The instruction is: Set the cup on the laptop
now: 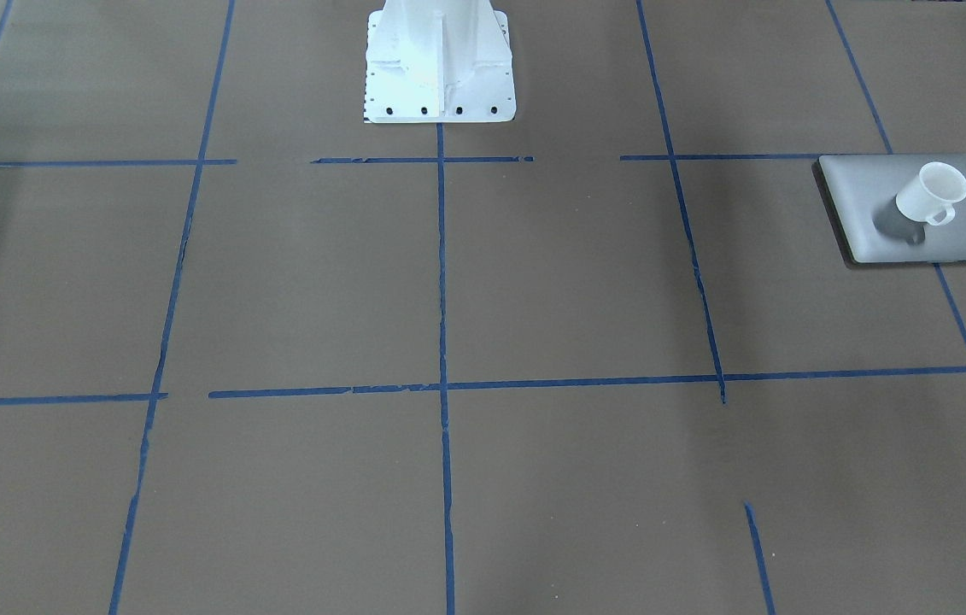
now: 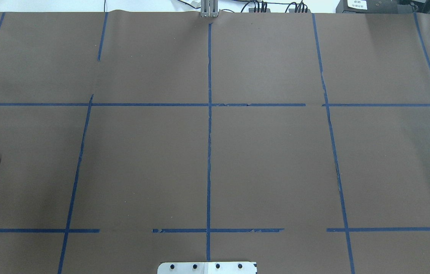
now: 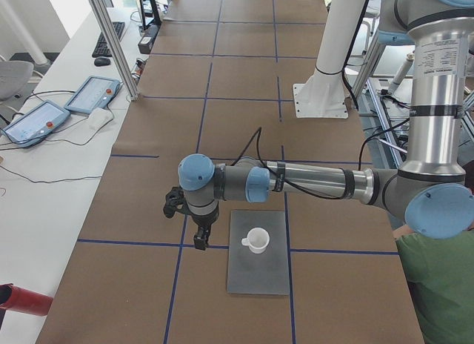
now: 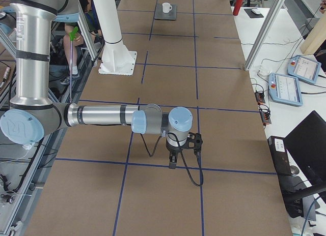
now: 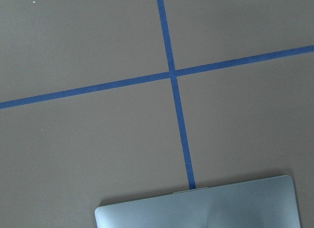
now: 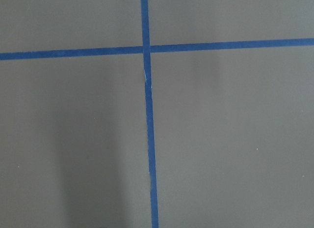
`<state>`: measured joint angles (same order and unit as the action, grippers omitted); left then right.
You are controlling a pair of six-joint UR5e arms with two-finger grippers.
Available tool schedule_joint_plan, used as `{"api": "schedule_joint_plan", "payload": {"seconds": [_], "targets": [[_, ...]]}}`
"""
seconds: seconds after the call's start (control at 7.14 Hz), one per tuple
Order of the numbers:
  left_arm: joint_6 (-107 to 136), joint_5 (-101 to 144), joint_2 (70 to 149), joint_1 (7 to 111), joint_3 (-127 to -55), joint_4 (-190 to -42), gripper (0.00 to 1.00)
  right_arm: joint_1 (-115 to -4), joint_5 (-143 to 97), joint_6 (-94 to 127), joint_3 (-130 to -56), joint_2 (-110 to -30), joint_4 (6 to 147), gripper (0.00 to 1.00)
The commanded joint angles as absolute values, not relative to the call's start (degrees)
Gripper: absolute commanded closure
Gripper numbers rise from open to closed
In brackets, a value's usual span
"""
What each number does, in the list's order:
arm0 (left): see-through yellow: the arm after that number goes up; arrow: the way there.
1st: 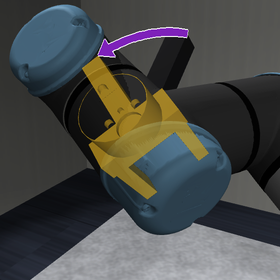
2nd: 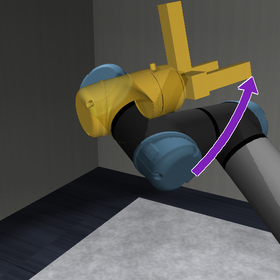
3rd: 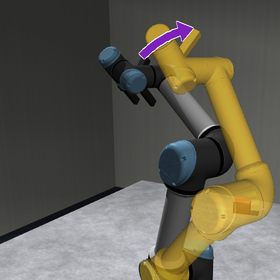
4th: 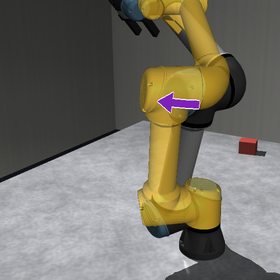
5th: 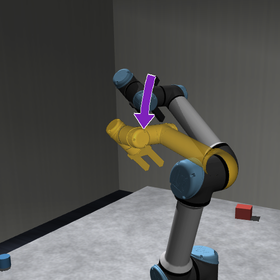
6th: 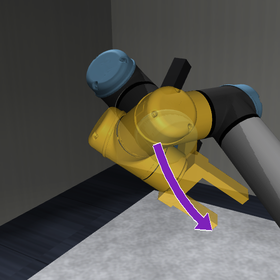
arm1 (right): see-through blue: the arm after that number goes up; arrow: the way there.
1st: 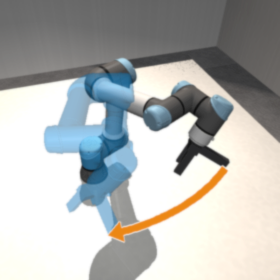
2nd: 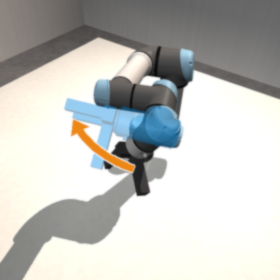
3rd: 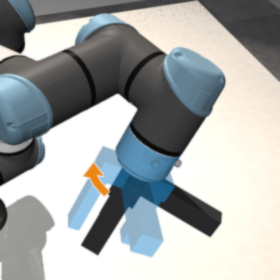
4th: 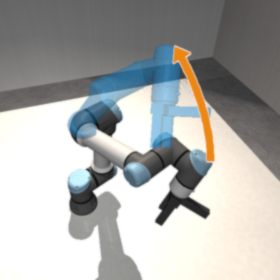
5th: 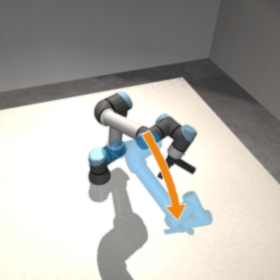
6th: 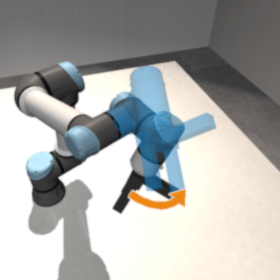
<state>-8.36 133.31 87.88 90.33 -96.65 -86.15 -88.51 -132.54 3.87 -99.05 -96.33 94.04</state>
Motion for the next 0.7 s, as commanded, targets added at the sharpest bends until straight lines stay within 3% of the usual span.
{"api": "schedule_joint_plan", "payload": {"seconds": [0.0, 0.56], "targets": [[-8.35, 136.04, 87.80, 93.42, -96.94, -82.62, 0.00, -88.51, -132.54, 3.87, -99.05, -96.33, 94.04, 0.00], [-7.91, 135.71, 87.44, 93.52, -94.15, -83.58, 0.00, -88.51, -132.54, 3.87, -99.05, -96.33, 94.04, 0.00]]}}
